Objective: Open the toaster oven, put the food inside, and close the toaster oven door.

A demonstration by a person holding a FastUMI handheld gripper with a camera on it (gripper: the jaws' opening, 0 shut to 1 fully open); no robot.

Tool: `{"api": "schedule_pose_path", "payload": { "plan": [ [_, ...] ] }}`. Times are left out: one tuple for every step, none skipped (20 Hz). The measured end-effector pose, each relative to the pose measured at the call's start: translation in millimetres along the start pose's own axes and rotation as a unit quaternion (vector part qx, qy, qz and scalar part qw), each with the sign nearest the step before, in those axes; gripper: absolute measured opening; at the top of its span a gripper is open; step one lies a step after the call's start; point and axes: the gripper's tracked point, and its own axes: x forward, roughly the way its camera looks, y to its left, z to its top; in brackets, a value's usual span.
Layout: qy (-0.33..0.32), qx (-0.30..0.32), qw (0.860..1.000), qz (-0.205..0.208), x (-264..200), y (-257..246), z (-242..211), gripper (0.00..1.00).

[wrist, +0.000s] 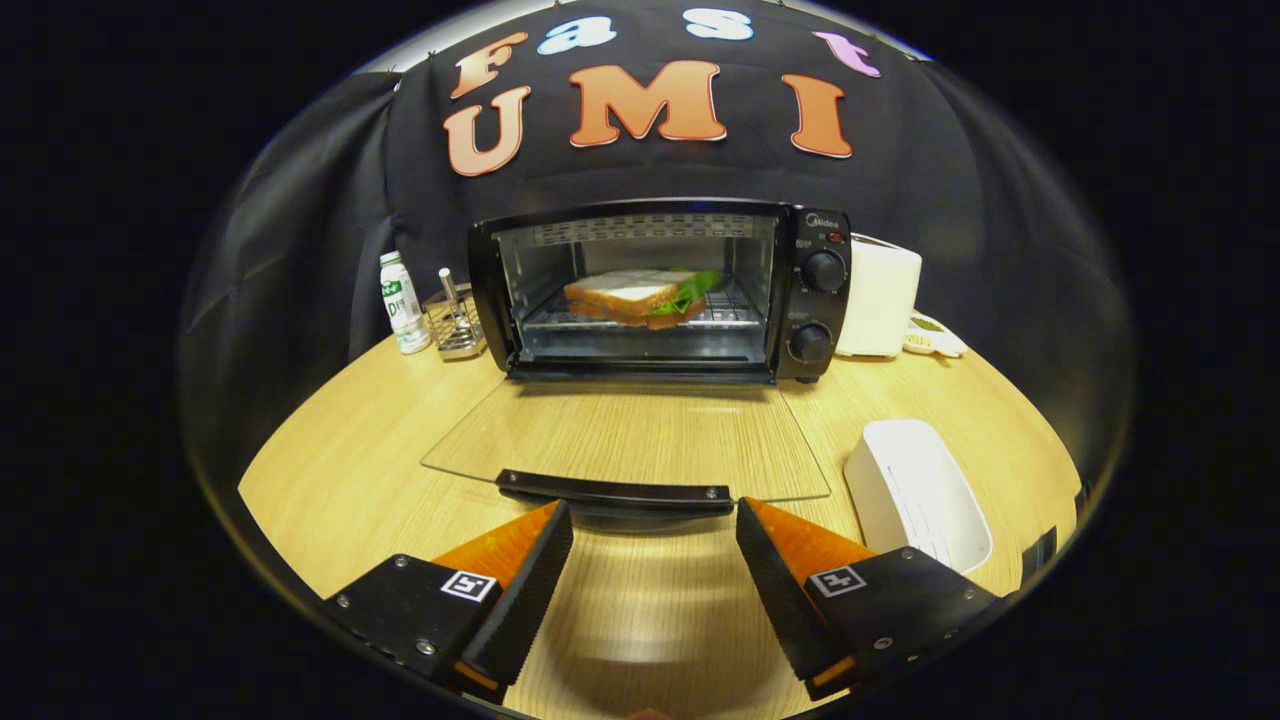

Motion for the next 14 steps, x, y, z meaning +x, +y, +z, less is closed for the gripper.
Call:
{"api": "schedule_pose_path", "payload": {
  "plan": [
    [0.011,0.004,1.0,0.003,2,1,-6,0.98],
    [0.022,0.01,1.0,0.006,5,2,-11,0.98],
    [0.032,0.015,0.999,0.01,8,4,-15,0.98],
    [0.037,0.018,0.999,0.016,11,9,-13,0.98],
    [0.039,0.017,0.999,0.025,14,15,-12,0.98],
    [0.046,0.014,0.998,0.037,16,22,-14,0.98],
    [0.049,0.012,0.998,0.047,19,27,-14,0.98],
    [0.051,0.008,0.997,0.051,20,29,-14,0.99],
    [0.05,0.003,0.997,0.054,20,31,-12,0.99],
    [0.049,-0.001,0.997,0.055,21,31,-10,0.99],
    [0.046,-0.001,0.997,0.055,21,32,-7,0.99],
    [0.041,0.0,0.998,0.055,22,32,-1,0.99],
    [0.035,0.003,0.998,0.055,24,33,6,0.99],
    [0.026,0.004,0.998,0.053,25,33,15,0.99]
  ]
}}
